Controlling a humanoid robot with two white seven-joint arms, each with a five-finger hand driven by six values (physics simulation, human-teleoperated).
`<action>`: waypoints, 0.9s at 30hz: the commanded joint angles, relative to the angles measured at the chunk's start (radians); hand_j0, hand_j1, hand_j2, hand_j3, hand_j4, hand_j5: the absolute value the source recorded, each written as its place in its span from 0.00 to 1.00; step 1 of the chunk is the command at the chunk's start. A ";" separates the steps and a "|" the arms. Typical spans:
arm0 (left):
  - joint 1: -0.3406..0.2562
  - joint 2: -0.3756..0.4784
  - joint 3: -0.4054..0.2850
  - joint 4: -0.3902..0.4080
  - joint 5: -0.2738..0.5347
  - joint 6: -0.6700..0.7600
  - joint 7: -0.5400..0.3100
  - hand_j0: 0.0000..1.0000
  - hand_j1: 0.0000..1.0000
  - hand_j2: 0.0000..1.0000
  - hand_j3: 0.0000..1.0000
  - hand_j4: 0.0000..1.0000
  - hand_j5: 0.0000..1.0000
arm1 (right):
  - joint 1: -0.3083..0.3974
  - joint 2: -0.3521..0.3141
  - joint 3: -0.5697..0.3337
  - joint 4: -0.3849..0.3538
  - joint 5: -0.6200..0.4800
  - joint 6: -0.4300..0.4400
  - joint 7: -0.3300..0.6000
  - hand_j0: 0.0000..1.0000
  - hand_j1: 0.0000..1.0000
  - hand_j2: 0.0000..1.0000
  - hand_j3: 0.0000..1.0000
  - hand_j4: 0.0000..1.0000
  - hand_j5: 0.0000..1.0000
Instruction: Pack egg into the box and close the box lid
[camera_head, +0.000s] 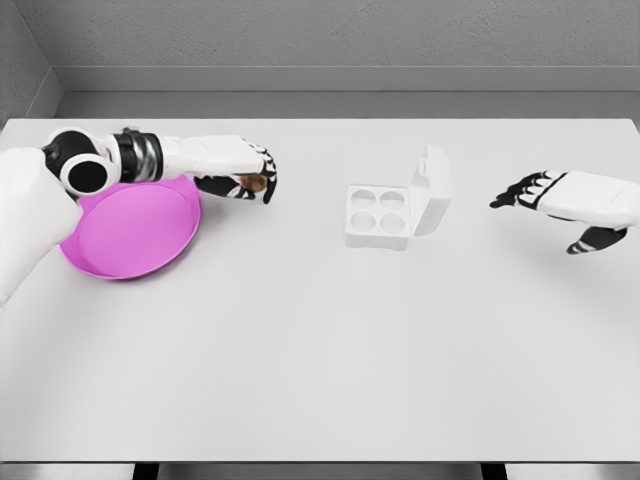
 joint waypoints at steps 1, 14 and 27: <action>-0.002 -0.033 -0.007 0.000 0.008 0.004 0.003 0.38 0.38 0.38 0.38 0.38 0.38 | -0.002 0.000 0.009 0.004 -0.006 0.003 0.000 1.00 1.00 1.00 1.00 1.00 1.00; -0.041 -0.174 -0.081 0.006 0.003 0.004 0.003 0.38 0.38 0.38 0.38 0.38 0.38 | -0.005 0.003 0.008 0.001 -0.006 0.003 0.000 1.00 1.00 1.00 1.00 1.00 1.00; -0.061 -0.228 -0.090 0.010 0.002 0.004 0.003 0.38 0.38 0.38 0.38 0.38 0.38 | -0.009 0.001 0.008 0.002 -0.006 0.003 0.000 1.00 1.00 1.00 1.00 1.00 1.00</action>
